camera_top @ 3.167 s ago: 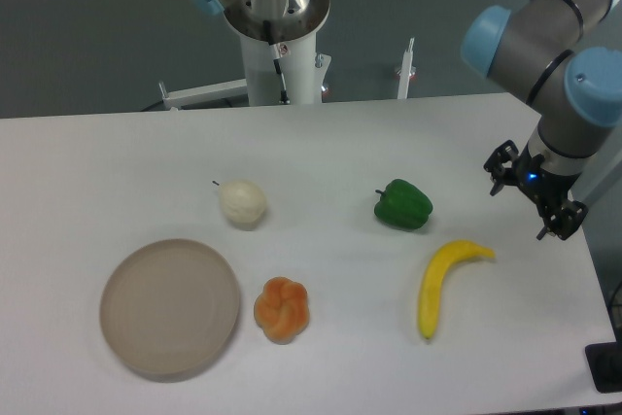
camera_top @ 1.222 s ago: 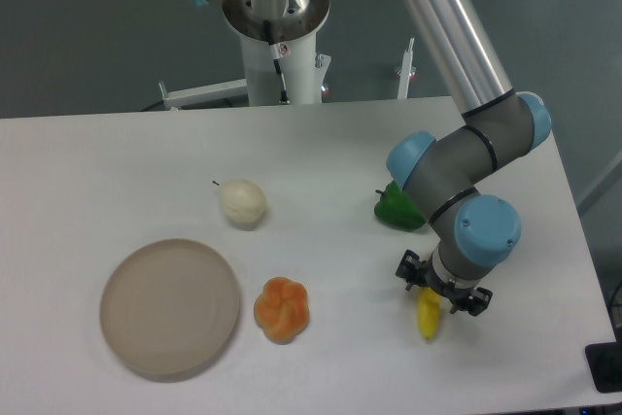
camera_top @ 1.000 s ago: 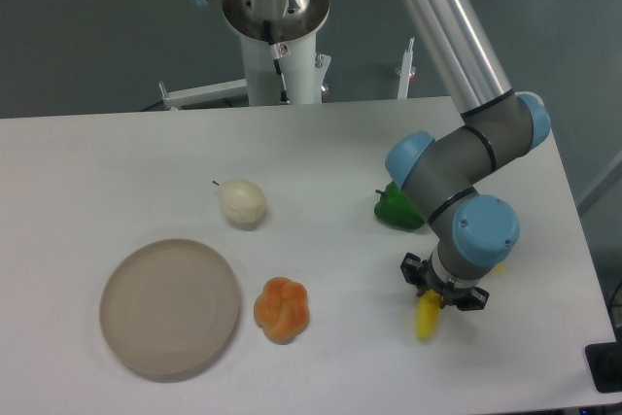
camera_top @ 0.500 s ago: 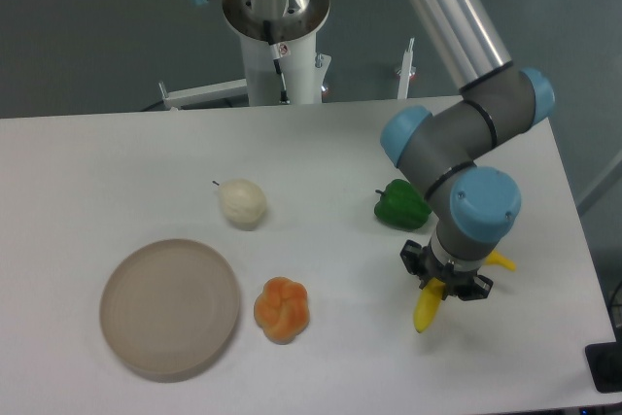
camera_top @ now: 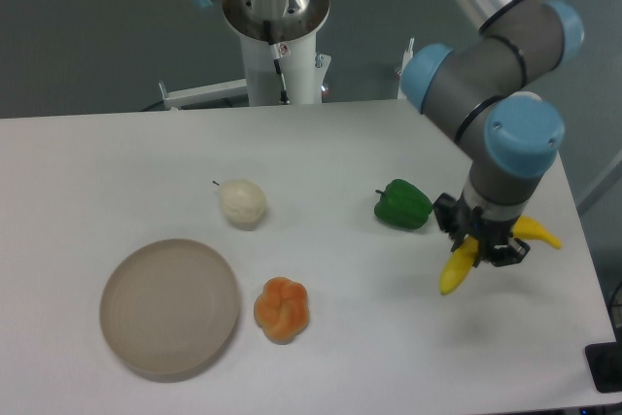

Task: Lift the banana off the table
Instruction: 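Lift the grasped banana up off the table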

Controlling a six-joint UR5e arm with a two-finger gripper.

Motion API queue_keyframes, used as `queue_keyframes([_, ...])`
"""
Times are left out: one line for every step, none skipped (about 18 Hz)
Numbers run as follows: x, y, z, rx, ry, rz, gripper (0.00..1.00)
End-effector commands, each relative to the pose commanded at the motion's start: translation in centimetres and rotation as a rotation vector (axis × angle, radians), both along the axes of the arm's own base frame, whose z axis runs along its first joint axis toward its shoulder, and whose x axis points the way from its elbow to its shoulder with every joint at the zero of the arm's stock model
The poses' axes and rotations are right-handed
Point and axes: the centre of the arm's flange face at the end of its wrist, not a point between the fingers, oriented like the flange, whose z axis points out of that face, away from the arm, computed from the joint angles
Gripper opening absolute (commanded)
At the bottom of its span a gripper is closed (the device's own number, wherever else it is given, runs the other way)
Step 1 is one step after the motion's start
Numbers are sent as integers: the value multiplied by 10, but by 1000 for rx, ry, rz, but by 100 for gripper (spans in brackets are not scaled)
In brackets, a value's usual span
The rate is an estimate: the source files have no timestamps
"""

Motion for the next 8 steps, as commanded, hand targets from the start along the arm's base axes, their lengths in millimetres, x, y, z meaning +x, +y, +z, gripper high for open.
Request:
queue_keyframes([-2, -2, -1, -2, 0, -23, 0])
queue_keyframes([-4, -3, -3, -6, -2, -46, 0])
queue_keyframes([-3, -3, -4, -10, -2, -61, 0])
queue_keyframes([-3, -3, -4, -11, -3, -69, 0])
queue_keyframes([-3, -3, -5, -15, -8, -71, 0])
queue_keyframes([-3, -3, -6, -16, -9, -71, 0])
queue_keyframes([-3, -4, -5, -15, -8, -69, 0])
queue_keyframes([-4, -5, -7, -16, -11, -68, 0])
